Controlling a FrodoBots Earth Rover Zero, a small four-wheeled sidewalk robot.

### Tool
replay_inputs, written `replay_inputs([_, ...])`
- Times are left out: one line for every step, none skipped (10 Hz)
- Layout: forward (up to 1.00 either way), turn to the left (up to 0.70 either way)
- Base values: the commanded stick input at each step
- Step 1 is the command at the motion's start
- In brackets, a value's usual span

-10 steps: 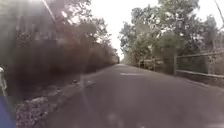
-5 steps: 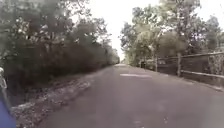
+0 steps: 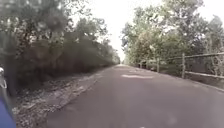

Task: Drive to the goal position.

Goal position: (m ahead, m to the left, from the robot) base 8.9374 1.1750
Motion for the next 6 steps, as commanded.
replay_inputs([0.70,0.00])
replay_inputs([0.70,0.00])
replay_inputs([0.70,0.00])
replay_inputs([0.70,0.00])
replay_inputs([0.70,0.00])
replay_inputs([0.70,0.00])
